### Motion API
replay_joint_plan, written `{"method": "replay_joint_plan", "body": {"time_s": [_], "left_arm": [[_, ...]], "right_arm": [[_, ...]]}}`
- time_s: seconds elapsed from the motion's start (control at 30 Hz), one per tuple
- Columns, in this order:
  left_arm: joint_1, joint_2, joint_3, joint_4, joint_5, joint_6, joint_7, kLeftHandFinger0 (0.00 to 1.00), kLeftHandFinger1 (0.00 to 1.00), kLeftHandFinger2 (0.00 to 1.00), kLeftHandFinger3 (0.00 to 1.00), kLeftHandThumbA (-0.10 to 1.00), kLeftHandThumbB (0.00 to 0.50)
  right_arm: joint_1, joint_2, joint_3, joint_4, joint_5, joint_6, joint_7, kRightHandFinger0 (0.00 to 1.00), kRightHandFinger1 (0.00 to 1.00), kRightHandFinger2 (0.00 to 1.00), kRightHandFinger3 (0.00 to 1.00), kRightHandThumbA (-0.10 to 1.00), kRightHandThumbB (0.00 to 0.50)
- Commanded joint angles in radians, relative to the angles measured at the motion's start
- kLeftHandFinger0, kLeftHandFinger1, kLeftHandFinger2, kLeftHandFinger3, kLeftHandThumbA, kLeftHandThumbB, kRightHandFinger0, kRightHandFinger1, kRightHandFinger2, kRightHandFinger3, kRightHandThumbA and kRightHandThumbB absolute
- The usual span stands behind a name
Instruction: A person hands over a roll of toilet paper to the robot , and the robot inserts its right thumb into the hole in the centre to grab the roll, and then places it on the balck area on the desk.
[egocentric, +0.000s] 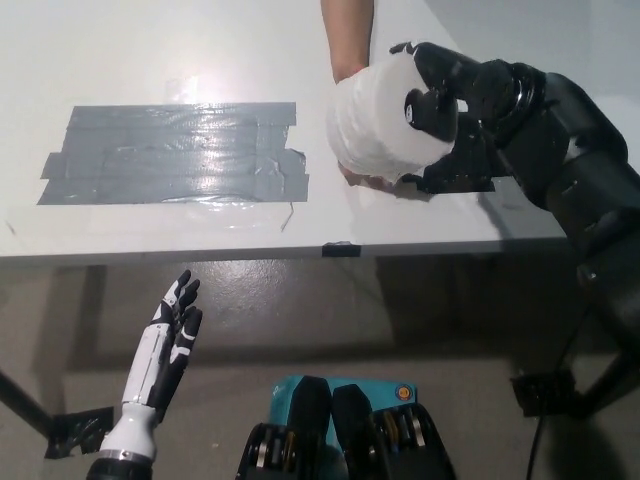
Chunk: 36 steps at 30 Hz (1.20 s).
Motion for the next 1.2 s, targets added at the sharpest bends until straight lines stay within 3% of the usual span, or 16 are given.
{"method": "replay_joint_plan", "body": {"time_s": [0.0,0.1,0.2,0.23,0.27,0.3,0.37,0.4,0.53,0.6,0.73,0.93,0.97,1.0,1.13,1.17], "left_arm": [[-0.035,0.010,-0.004,-0.035,0.000,-0.016,-0.002,1.00,1.00,1.00,1.00,0.92,0.111],[-0.037,0.012,-0.007,-0.032,-0.001,-0.027,-0.005,1.00,1.00,1.00,1.00,0.92,0.101],[-0.039,0.009,-0.007,-0.032,-0.005,-0.025,-0.006,1.00,1.00,1.00,1.00,0.91,0.107],[-0.039,0.010,-0.007,-0.031,-0.002,-0.027,-0.005,1.00,1.00,1.00,1.00,0.91,0.101],[-0.041,0.011,-0.008,-0.030,0.003,-0.030,-0.003,1.00,1.00,1.00,1.00,0.91,0.099],[-0.044,0.013,-0.008,-0.027,0.008,-0.035,0.000,1.00,1.00,1.00,1.00,0.91,0.093],[-0.052,0.015,-0.006,-0.024,0.008,-0.037,0.001,1.00,1.00,1.00,1.00,0.91,0.092],[-0.055,0.015,-0.006,-0.025,0.008,-0.034,0.000,1.00,1.00,1.00,1.00,0.91,0.100],[-0.070,0.017,-0.007,-0.020,0.011,-0.039,0.001,1.00,1.00,1.00,1.00,0.91,0.092],[-0.080,0.019,-0.005,-0.015,0.009,-0.043,0.001,1.00,1.00,1.00,1.00,0.90,0.082],[-0.080,0.017,-0.009,-0.008,0.011,-0.056,0.002,1.00,1.00,1.00,1.00,0.89,0.064],[-0.082,0.018,-0.009,-0.005,0.017,-0.064,0.006,1.00,1.00,1.00,1.00,0.89,0.050],[-0.084,0.018,-0.008,-0.005,0.018,-0.063,0.008,1.00,1.00,1.00,1.00,0.89,0.055],[-0.087,0.019,-0.007,-0.006,0.017,-0.059,0.007,1.00,1.00,1.00,1.00,0.89,0.059],[-0.094,0.021,-0.006,-0.002,0.018,-0.055,0.007,1.00,1.00,1.00,1.00,0.90,0.077],[-0.100,0.023,-0.006,-0.001,0.021,-0.052,0.007,1.00,1.00,1.00,1.00,0.91,0.076]], "right_arm": [[-0.101,-0.007,0.044,0.014,-0.045,0.015,0.196,1.00,1.00,1.00,1.00,0.48,0.425],[-0.104,-0.005,0.049,0.016,-0.045,0.036,0.209,1.00,1.00,1.00,1.00,0.39,0.491],[-0.082,-0.008,0.039,0.002,-0.036,0.015,0.164,0.98,0.97,1.00,1.00,0.36,0.464],[-0.073,-0.008,0.036,0.000,-0.037,0.007,0.128,0.78,0.84,0.89,0.85,0.24,0.439],[-0.059,-0.006,0.030,-0.003,-0.036,-0.006,0.072,0.73,0.82,0.76,0.53,0.04,0.383],[-0.033,-0.002,0.013,-0.007,-0.027,-0.029,-0.021,0.38,0.49,0.49,0.34,-0.07,0.321],[-0.008,0.002,-0.017,-0.007,-0.006,-0.055,-0.099,0.11,0.31,0.39,0.27,-0.10,0.268],[0.016,0.009,-0.065,-0.003,0.036,-0.068,-0.149,0.04,0.29,0.58,0.40,-0.10,0.245],[0.067,0.026,-0.203,0.003,0.128,-0.089,-0.211,0.08,0.49,0.85,0.70,-0.10,0.259],[0.107,0.052,-0.309,0.002,0.205,-0.088,-0.264,0.06,0.55,0.86,0.70,-0.10,0.218],[0.183,0.104,-0.425,0.009,0.253,-0.090,-0.335,0.19,0.62,0.91,0.72,-0.10,0.257],[0.234,0.156,-0.590,0.015,0.353,-0.060,-0.318,0.01,0.30,0.77,0.89,-0.10,0.214],[0.235,0.159,-0.643,0.015,0.400,-0.058,-0.298,0.00,0.28,0.78,0.88,-0.10,0.215],[0.233,0.160,-0.705,0.015,0.457,-0.044,-0.283,0.00,0.31,0.85,1.00,-0.10,0.230],[0.230,0.155,-0.899,0.007,0.615,-0.023,-0.234,0.00,0.39,0.87,0.95,-0.10,0.239],[0.221,0.149,-0.954,0.007,0.654,0.004,-0.223,0.00,0.32,0.88,0.95,-0.10,0.206]]}}
